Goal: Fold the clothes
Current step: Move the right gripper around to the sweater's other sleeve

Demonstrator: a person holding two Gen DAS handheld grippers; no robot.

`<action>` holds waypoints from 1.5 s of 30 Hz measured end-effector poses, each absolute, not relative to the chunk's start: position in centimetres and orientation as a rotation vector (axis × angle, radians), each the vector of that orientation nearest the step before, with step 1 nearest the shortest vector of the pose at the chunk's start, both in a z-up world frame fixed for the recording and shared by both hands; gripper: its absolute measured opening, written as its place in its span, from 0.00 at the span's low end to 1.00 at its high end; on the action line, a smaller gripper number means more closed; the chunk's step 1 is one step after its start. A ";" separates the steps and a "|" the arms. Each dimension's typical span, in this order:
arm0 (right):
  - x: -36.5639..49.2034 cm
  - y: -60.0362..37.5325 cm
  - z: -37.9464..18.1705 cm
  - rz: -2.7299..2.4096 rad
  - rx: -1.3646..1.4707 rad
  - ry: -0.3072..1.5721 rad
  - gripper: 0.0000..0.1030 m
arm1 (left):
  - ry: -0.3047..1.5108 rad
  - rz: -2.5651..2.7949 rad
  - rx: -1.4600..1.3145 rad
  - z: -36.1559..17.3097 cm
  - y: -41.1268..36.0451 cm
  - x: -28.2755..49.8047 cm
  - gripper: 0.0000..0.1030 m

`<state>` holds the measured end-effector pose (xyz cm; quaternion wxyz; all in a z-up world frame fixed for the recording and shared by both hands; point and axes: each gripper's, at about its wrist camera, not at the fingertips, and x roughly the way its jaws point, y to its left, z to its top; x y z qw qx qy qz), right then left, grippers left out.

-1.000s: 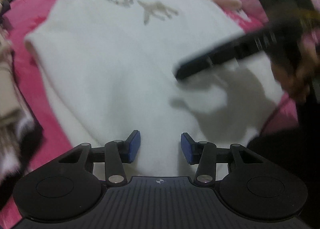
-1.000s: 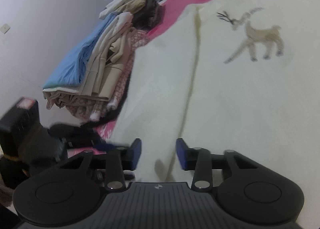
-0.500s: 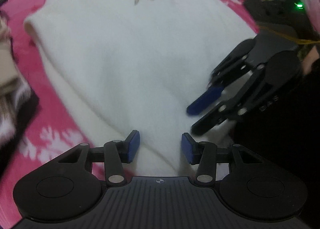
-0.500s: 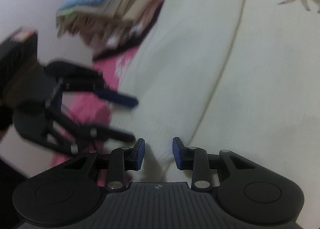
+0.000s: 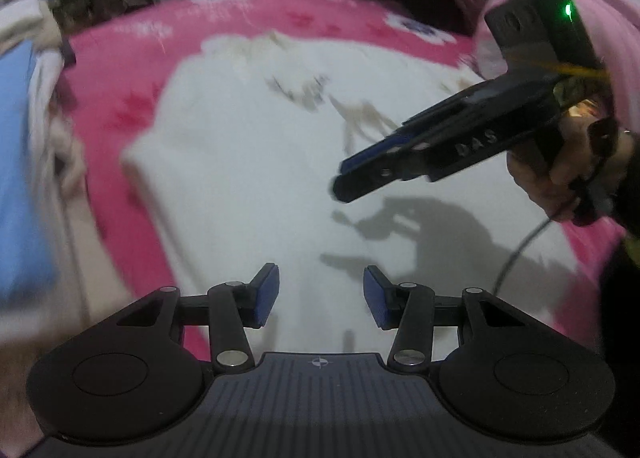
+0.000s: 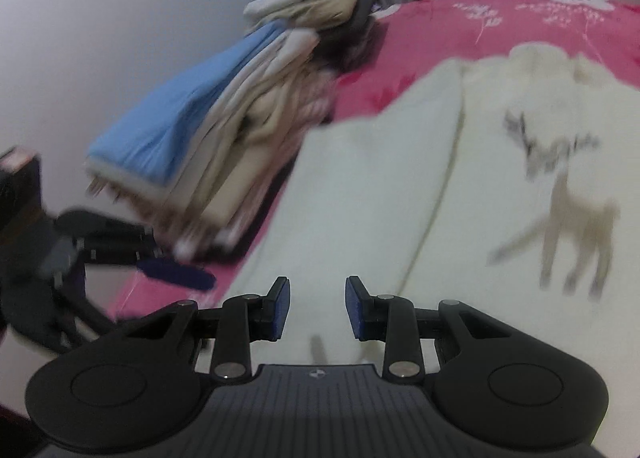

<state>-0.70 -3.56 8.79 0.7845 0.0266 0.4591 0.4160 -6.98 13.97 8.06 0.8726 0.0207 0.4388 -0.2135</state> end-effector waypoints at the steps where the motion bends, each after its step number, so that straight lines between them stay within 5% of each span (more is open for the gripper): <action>1: 0.8 -3.1 8.8 0.884 0.056 0.984 0.33 | 0.899 -0.427 0.044 7.6 13.7 -5.9 0.45; 6: 8.8 -1.1 7.4 0.801 0.119 0.995 0.34 | 0.975 -0.321 -0.032 3.2 13.5 -2.9 0.45; 17: 24.3 1.9 1.2 0.748 0.363 1.107 0.38 | 0.948 -0.338 -0.053 2.7 14.2 -6.0 0.49; 20: 24.6 2.8 1.2 0.828 0.372 1.070 0.08 | 0.952 -0.340 -0.062 2.8 14.2 -6.0 0.50; 27: 25.6 2.8 -1.6 0.761 0.442 1.022 0.08 | 0.940 -0.343 -0.049 2.6 13.9 -6.3 0.51; 29: 25.9 2.1 -2.1 0.749 0.527 1.012 0.13 | 0.938 -0.346 -0.047 2.6 13.9 -6.3 0.51; 32: 25.8 -0.1 -0.9 0.664 0.608 0.932 0.35 | 0.934 -0.347 -0.052 2.5 14.0 -6.3 0.51; 35: 25.1 -2.2 1.7 0.648 0.604 0.845 0.34 | 0.930 -0.347 -0.056 2.5 14.0 -6.3 0.51; 43: 16.5 8.9 3.6 1.262 -0.123 0.993 0.32 | 0.910 -0.331 -0.071 2.3 14.1 -6.6 0.51; 45: 17.4 10.6 2.0 1.175 -0.129 1.010 0.21 | 0.899 -0.328 -0.073 2.3 14.1 -6.8 0.51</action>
